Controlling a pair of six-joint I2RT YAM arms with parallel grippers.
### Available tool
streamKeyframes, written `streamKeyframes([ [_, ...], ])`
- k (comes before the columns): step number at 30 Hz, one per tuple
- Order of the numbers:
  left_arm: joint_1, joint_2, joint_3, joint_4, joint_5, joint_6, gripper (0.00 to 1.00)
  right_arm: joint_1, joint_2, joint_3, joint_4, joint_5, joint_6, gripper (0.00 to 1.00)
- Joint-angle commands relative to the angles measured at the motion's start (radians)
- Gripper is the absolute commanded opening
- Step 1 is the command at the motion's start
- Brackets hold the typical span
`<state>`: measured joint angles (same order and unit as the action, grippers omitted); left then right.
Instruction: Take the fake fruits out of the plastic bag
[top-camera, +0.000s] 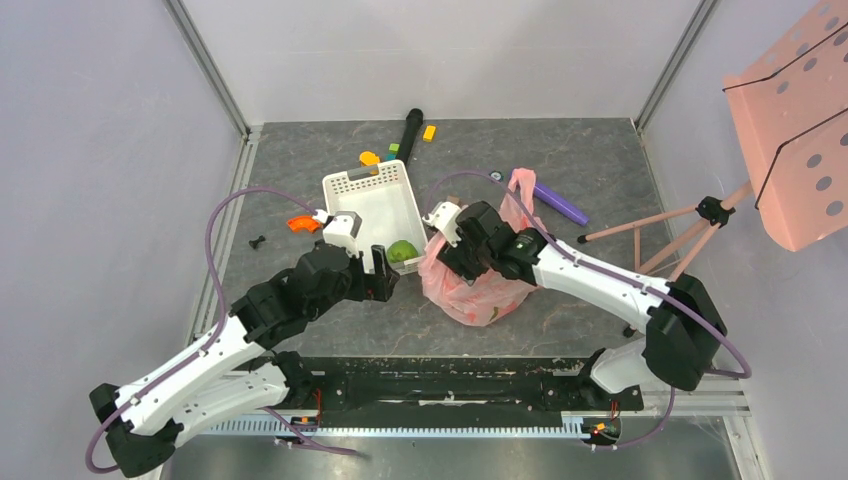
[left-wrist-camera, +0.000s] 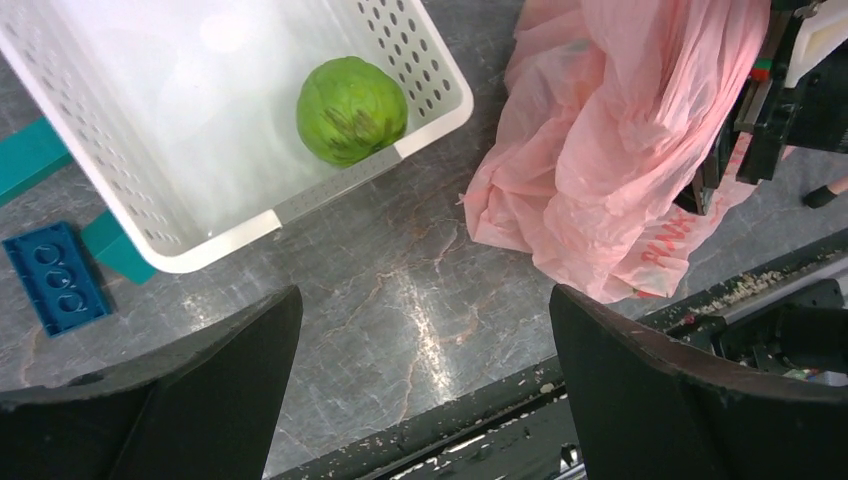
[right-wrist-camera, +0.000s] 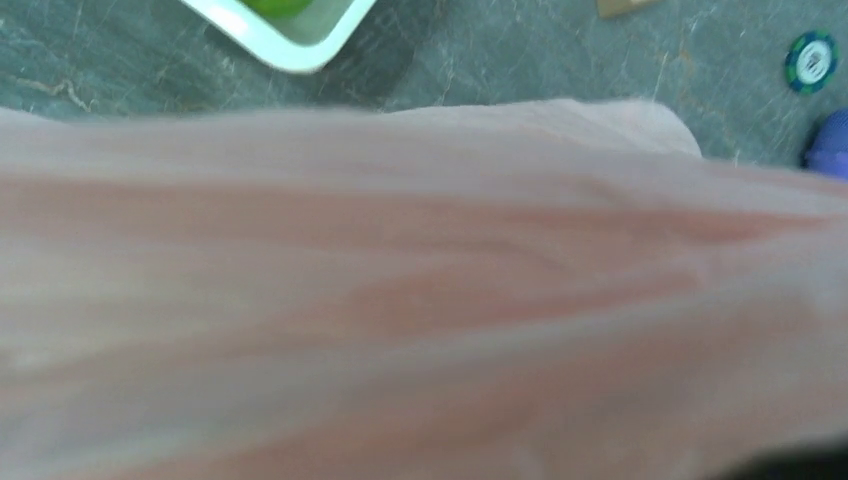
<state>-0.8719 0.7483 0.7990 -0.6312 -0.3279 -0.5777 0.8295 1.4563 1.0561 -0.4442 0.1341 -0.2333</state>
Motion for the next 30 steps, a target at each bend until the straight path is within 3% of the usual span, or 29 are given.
streamKeyframes([
  [1, 0.004, 0.008, 0.007, 0.080, 0.106, 0.036, 1.00, 0.001, -0.072, -0.061, -0.036, -0.036, 0.092, 0.48],
  [7, 0.002, 0.024, -0.050, 0.283, 0.393, 0.024, 1.00, 0.000, -0.147, -0.227, 0.133, -0.098, 0.231, 0.48],
  [11, -0.007, 0.051, -0.109, 0.405, 0.473, 0.018, 1.00, -0.001, -0.164, -0.250, 0.196, -0.104, 0.321, 0.48],
  [25, -0.081, 0.246, -0.157, 0.555, 0.375, 0.017, 0.99, -0.004, -0.158, -0.254, 0.242, -0.220, 0.376, 0.50],
  [27, -0.081, 0.276, -0.148, 0.565, 0.363, 0.022, 0.88, -0.004, -0.166, -0.258, 0.239, -0.239, 0.373, 0.51],
  [30, -0.080, 0.316, -0.127, 0.565, 0.341, 0.023, 0.59, -0.004, -0.178, -0.264, 0.231, -0.257, 0.359, 0.53],
])
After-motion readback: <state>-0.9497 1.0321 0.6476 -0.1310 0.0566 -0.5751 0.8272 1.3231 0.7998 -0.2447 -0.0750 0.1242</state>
